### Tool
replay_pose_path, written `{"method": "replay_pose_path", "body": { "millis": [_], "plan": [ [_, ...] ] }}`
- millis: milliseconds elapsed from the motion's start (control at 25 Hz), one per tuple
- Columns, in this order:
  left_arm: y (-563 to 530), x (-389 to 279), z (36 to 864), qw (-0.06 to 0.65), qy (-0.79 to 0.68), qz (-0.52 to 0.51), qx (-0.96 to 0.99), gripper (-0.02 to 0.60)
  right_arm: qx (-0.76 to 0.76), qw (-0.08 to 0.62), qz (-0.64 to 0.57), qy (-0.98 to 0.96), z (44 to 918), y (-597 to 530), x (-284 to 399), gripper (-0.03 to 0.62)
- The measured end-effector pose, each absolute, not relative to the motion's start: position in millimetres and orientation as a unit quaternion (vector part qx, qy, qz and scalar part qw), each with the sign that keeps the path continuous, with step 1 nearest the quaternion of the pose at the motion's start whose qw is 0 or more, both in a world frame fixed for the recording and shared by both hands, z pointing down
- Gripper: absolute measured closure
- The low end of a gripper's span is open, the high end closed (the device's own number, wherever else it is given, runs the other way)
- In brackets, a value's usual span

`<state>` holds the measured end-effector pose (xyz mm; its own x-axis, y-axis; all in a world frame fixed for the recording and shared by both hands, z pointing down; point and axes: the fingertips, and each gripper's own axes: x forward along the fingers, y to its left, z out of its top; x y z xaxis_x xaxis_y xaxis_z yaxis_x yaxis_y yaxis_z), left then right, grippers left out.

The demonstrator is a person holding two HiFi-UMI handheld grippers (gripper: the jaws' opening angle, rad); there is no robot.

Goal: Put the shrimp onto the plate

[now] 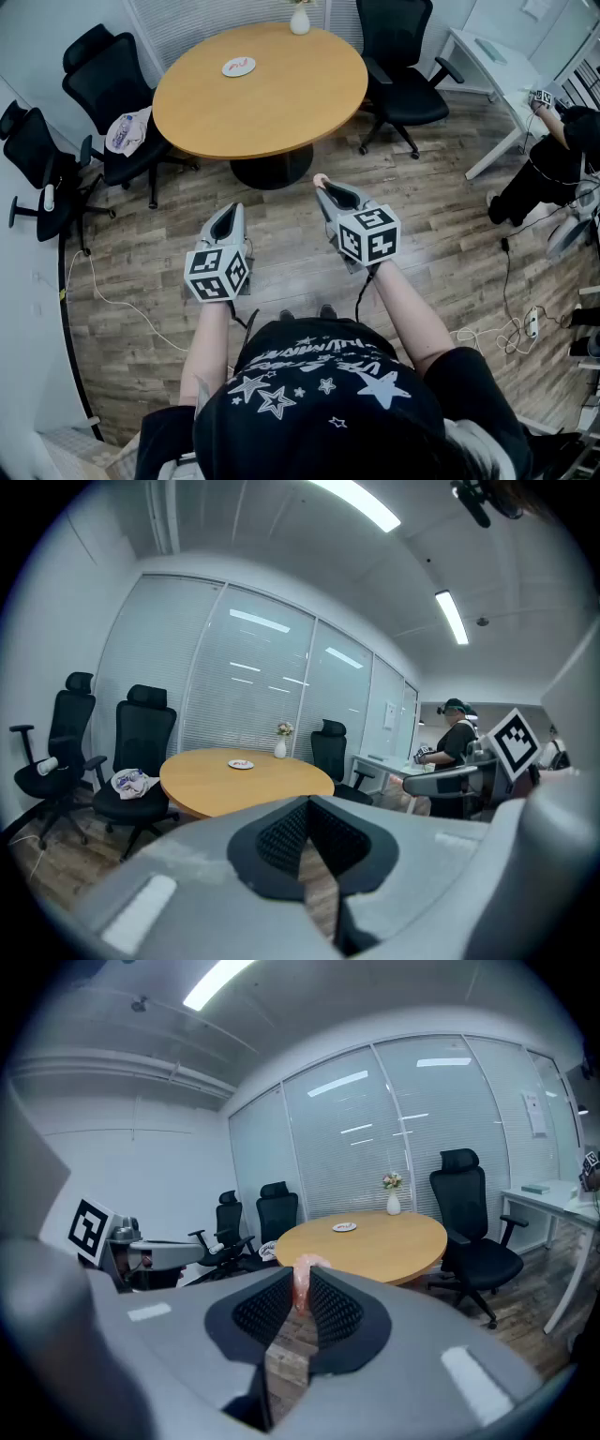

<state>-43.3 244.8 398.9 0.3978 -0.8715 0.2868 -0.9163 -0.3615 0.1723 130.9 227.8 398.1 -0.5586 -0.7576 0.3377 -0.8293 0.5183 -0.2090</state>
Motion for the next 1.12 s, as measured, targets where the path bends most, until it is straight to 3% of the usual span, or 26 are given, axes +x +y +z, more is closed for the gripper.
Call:
{"method": "replay_pose_path", "body": {
  "millis": [760,1120],
  "plan": [
    [240.8,-59.3,413.4,0.179,-0.520,0.073,0.832,0.580,0.465,0.132,0.169,-0.859,404.0,223.6,112.8,0.540],
    [242.3,-85.4,430.8,0.187,-0.515,0.076,0.833,0.580,0.492,0.115,0.189,-0.842,413.2,225.6,101.7,0.537]
  ]
}}
